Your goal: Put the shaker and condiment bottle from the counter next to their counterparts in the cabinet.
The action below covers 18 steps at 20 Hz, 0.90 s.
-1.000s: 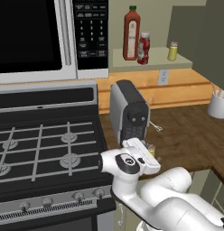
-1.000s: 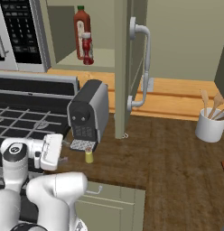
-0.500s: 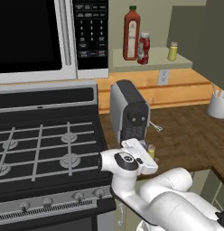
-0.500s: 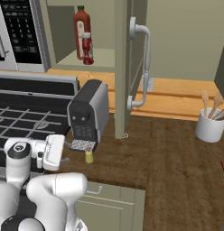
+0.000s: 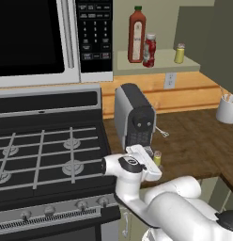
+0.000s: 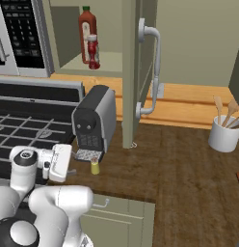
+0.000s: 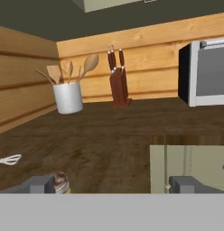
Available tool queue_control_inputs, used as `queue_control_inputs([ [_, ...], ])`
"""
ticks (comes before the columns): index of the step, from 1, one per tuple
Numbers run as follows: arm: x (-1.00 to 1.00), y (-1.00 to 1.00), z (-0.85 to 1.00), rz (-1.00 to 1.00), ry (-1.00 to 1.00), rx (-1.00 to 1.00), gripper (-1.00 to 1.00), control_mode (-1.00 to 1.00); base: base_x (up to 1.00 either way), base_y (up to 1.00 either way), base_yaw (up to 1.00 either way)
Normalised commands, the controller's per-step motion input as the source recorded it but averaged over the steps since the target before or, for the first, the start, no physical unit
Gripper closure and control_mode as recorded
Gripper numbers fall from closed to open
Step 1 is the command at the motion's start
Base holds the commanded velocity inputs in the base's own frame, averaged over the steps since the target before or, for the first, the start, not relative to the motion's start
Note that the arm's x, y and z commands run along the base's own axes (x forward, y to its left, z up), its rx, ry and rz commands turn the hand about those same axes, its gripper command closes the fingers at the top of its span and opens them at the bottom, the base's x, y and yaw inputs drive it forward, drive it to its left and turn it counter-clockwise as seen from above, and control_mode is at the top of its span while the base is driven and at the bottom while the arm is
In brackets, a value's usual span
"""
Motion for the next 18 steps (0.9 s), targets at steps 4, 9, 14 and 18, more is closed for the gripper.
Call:
queue_control_inputs([
  [4,0.04,-0.17,-0.09,0.00,0.00,0.04,-1.00,-1.00,0.00,0.00,0.00],
  [9,0.04,-0.21,-0.11,0.00,-0.02,0.04,-1.00,-1.00,0.00,0.00,0.00],
  [14,0.03,-0.12,-0.14,0.00,-0.02,0.02,-1.00,-1.00,0.00,0.00,0.00],
  [18,0.17,-0.06,-0.25,0.00,-0.01,0.01,-1.00,-1.00,0.00,0.00,0.00],
])
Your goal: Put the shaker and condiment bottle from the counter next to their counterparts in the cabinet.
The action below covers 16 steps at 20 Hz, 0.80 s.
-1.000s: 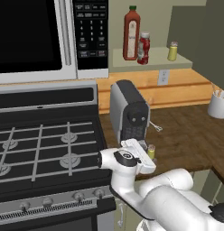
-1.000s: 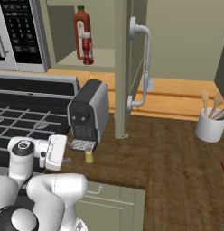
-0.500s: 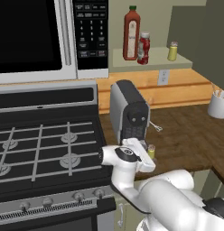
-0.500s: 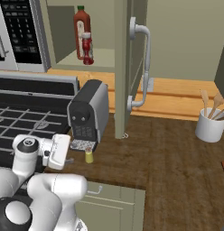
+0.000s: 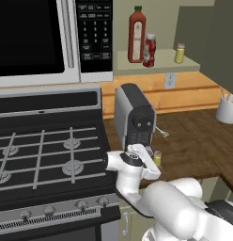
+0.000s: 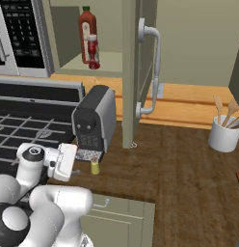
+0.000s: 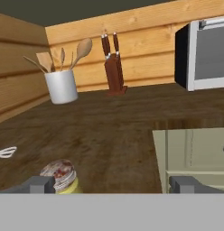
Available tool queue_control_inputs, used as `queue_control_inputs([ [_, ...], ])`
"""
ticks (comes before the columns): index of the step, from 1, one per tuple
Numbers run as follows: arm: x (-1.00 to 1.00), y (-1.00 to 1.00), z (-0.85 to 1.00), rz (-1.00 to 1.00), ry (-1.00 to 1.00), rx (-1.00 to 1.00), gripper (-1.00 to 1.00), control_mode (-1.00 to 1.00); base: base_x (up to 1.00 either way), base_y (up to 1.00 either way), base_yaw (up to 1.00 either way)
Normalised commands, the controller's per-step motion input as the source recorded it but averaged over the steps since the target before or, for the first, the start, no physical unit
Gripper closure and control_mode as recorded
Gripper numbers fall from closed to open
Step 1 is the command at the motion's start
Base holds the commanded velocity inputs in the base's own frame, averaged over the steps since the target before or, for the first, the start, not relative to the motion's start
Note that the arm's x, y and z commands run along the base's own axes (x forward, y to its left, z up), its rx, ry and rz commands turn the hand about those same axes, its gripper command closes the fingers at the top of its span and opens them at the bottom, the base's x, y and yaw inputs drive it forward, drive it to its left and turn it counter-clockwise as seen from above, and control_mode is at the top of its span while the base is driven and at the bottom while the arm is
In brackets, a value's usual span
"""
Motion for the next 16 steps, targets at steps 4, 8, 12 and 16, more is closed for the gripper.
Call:
queue_control_inputs([
  [4,0.21,-0.11,-0.22,0.00,-0.01,0.02,-1.00,-1.00,0.00,0.00,0.00],
  [8,0.05,-0.18,-0.16,0.00,-0.02,0.04,-1.00,-1.00,0.00,0.00,0.00],
  [12,0.05,-0.20,-0.16,0.00,-0.01,0.03,-1.00,-1.00,0.00,0.00,0.00],
  [16,0.11,-0.11,-0.15,0.00,-0.01,0.02,-1.00,-1.00,0.00,0.00,0.00],
])
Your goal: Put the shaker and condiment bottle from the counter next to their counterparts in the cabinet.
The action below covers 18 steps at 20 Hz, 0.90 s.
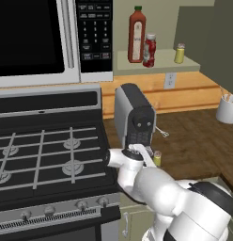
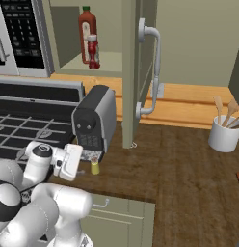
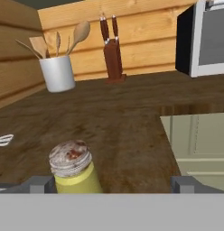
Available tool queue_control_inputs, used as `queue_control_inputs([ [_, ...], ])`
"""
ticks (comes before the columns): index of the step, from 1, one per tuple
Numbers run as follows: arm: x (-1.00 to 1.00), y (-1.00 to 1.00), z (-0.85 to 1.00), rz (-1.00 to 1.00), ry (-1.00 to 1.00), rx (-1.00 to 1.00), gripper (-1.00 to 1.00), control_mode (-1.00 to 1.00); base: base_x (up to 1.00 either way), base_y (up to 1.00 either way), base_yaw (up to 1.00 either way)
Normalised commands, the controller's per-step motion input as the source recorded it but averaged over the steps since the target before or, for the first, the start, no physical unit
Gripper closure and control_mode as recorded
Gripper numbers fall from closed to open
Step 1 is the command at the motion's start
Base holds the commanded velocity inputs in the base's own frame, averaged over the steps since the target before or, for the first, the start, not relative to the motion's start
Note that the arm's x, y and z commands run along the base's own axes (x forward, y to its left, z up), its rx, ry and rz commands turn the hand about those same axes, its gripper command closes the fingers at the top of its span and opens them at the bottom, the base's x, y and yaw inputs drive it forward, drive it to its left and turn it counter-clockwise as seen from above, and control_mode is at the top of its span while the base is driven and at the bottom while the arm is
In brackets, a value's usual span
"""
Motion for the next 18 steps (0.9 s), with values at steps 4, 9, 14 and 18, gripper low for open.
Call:
queue_control_inputs([
  [4,0.14,-0.12,-0.13,0.00,0.00,0.02,-1.00,-1.00,0.00,0.00,0.00],
  [9,0.13,-0.06,-0.14,0.00,0.00,0.02,-1.00,-1.00,0.00,0.00,0.00],
  [14,0.11,-0.02,-0.18,0.00,0.00,0.01,-1.00,-1.00,0.00,0.00,0.00],
  [18,0.18,0.00,-0.22,0.02,0.00,0.03,-1.00,-1.00,0.00,0.00,0.00],
])
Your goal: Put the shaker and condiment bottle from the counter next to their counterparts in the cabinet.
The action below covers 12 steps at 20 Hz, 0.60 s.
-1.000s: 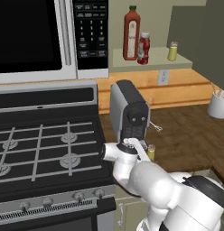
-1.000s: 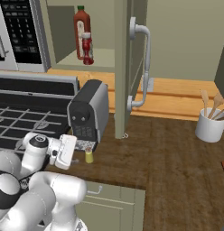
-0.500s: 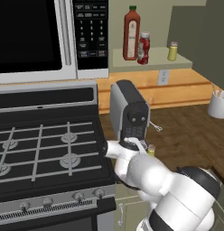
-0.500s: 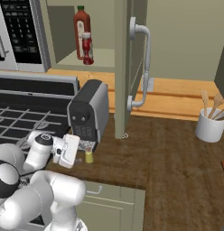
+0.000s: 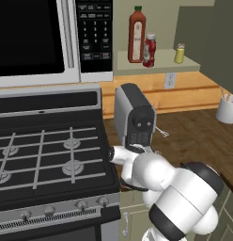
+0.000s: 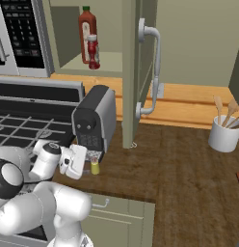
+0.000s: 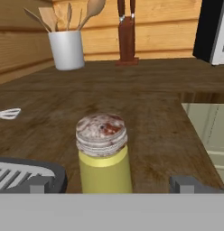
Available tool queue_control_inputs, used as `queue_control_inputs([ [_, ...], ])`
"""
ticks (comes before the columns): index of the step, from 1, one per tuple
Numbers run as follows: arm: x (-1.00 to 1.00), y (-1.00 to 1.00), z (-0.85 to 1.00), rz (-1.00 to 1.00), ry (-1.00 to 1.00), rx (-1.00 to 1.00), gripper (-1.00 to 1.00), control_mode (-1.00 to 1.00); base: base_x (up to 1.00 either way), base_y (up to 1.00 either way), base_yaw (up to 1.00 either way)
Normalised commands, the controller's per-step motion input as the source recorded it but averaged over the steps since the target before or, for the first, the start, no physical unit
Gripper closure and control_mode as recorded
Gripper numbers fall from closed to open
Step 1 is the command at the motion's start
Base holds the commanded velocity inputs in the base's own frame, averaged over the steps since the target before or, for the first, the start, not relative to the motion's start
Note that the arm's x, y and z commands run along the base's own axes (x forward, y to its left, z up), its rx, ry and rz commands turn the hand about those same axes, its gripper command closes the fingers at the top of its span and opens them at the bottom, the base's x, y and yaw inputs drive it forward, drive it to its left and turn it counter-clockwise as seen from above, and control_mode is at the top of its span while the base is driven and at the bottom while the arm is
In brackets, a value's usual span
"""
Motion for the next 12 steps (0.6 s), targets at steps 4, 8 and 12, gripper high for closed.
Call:
queue_control_inputs([
  [4,0.16,0.00,-0.18,0.02,0.00,0.05,-1.00,-1.00,0.00,0.00,0.00],
  [8,0.03,-0.26,-0.05,0.00,0.00,0.07,-1.00,-1.00,0.00,0.00,0.00],
  [12,0.04,-0.35,-0.04,0.00,0.00,0.09,-1.00,-1.00,0.00,0.00,0.00],
])
